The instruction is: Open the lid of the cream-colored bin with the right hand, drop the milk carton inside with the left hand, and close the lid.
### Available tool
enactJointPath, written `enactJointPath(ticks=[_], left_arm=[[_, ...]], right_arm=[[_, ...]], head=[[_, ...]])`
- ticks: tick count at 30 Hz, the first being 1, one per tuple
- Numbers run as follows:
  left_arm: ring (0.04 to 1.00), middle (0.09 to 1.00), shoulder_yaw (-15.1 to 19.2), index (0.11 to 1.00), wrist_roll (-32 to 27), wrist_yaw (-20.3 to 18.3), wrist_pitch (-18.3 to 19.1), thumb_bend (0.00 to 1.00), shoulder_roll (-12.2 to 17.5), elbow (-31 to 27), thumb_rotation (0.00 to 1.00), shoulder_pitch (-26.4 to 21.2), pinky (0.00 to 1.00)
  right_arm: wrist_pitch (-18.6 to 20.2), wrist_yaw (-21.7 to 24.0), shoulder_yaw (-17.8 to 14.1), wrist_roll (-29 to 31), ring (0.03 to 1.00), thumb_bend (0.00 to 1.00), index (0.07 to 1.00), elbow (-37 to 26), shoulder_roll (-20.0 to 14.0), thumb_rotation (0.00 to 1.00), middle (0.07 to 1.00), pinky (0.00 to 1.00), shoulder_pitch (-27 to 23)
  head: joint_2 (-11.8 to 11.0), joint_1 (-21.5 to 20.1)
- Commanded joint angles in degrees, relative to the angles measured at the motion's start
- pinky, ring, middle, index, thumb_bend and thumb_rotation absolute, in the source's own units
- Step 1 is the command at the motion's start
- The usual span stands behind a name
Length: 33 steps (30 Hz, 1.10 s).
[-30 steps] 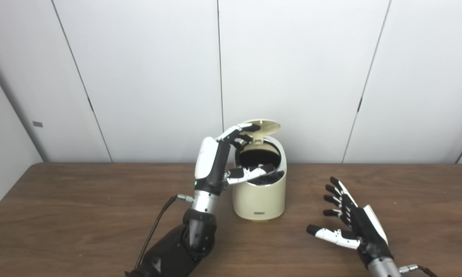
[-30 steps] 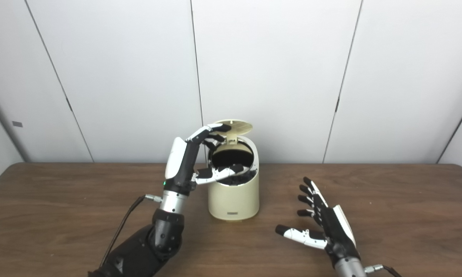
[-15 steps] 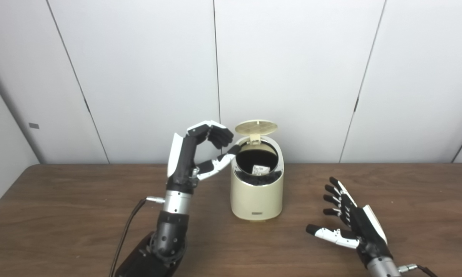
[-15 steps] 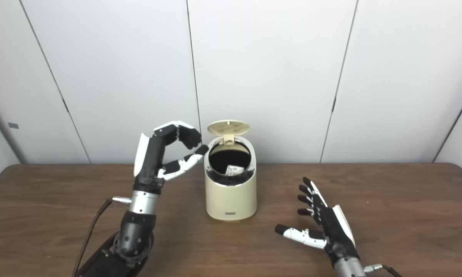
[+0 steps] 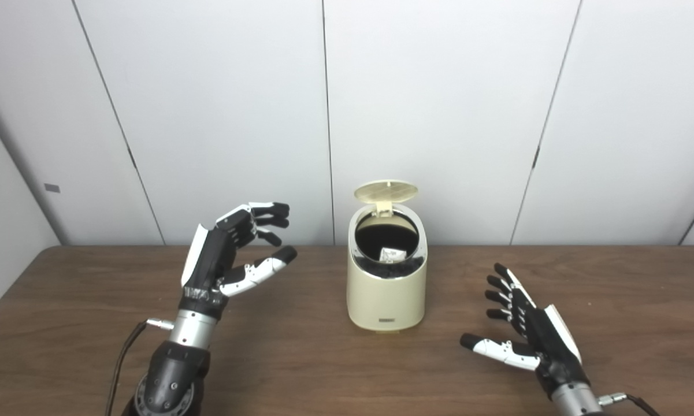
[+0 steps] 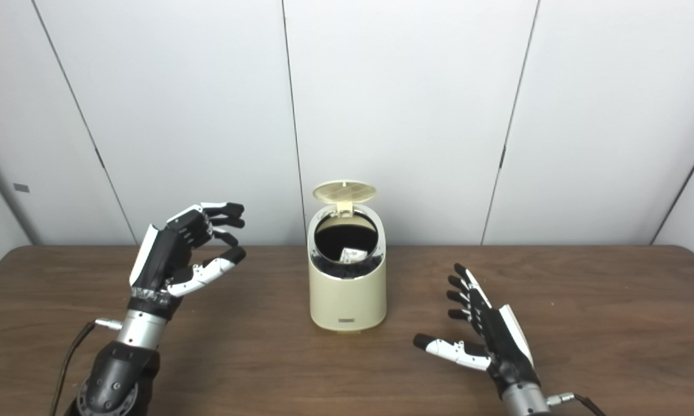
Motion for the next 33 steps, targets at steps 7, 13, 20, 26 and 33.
enactJointPath(ticks=[7, 13, 20, 26, 33], left_arm=[[0.799, 0.865, 5.0, 0.905, -3.9, -6.1, 5.5, 0.92, 0.4, -2.5, 0.43, 2.0, 0.65], [0.757, 0.841, 6.4, 0.882, 0.8, -5.7, 10.4, 0.89, -0.3, -4.3, 0.42, 4.4, 0.59], [0.742, 0.831, 5.9, 0.865, 3.5, -7.7, 13.0, 0.84, -0.1, -4.9, 0.39, 6.9, 0.58], [0.711, 0.789, 6.6, 0.821, 2.4, -8.7, 11.0, 0.83, -1.6, -3.2, 0.35, 9.3, 0.57], [0.658, 0.744, 6.5, 0.776, 3.0, -9.6, 6.0, 0.81, -2.7, 0.0, 0.31, 10.5, 0.52]], right_arm=[[-2.6, 0.3, -0.3, 0.7, 0.864, 0.81, 0.949, -1.4, -0.8, 0.34, 0.916, 0.78, -2.3], [-2.3, 0.6, -0.2, 0.8, 0.856, 0.82, 0.947, -2.2, -0.8, 0.35, 0.913, 0.78, -2.3], [-1.7, 1.3, 0.0, 1.0, 0.87, 0.81, 0.949, -2.5, -0.9, 0.34, 0.919, 0.79, -3.4], [-1.2, 1.3, 0.2, -0.2, 0.855, 0.84, 0.935, -3.3, -1.3, 0.34, 0.905, 0.77, -5.9], [0.4, 2.7, 0.6, -1.4, 0.866, 0.85, 0.929, -4.0, -2.4, 0.38, 0.899, 0.8, -10.5]], head=[[0.2, 0.1], [0.4, 0.2], [0.6, -0.4], [0.3, -1.6], [-0.1, -2.6]])
